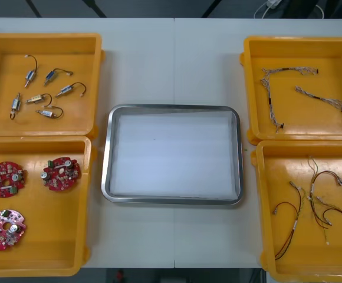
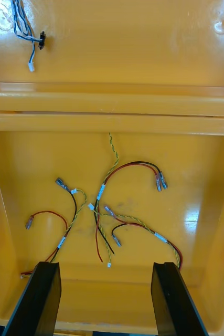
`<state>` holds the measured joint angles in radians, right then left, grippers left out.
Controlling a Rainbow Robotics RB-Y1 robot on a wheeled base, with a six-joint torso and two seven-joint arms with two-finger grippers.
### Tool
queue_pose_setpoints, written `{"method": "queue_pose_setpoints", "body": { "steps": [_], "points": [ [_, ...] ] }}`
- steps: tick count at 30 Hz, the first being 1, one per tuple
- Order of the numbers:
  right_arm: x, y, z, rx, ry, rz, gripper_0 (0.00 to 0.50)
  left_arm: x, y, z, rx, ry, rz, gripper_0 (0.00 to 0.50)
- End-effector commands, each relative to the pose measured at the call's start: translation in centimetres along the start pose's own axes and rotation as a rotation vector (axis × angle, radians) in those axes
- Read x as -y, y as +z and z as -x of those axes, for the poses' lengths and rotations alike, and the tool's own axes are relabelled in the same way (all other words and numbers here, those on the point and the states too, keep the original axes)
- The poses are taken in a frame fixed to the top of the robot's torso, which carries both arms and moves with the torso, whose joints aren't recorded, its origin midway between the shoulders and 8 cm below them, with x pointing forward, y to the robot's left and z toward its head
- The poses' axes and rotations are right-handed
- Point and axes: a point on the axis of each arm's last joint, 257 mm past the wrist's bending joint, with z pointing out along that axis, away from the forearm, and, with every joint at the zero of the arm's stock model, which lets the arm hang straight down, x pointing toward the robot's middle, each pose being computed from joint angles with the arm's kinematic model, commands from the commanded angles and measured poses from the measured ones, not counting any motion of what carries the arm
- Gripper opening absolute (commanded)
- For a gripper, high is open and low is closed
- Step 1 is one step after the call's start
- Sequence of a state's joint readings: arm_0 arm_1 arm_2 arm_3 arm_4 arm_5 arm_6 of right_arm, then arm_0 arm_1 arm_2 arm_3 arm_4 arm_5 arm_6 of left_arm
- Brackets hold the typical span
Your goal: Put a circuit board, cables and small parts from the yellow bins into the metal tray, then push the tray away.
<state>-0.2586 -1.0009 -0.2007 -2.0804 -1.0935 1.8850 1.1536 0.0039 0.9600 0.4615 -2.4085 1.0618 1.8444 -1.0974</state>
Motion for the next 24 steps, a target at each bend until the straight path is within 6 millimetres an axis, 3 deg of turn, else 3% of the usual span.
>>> {"method": "queue_pose_setpoints", "body": {
  "steps": [1,24],
  "points": [
    [0.04,-0.60,0.17,0.023,0.023,-0.004,0.500,0.79,0.18,-0.58,-0.003,0.064,-0.016,0.500],
    [0.04,-0.60,0.17,0.023,0.023,-0.004,0.500,0.79,0.18,-0.58,-0.003,0.064,-0.016,0.500]
  ]
}}
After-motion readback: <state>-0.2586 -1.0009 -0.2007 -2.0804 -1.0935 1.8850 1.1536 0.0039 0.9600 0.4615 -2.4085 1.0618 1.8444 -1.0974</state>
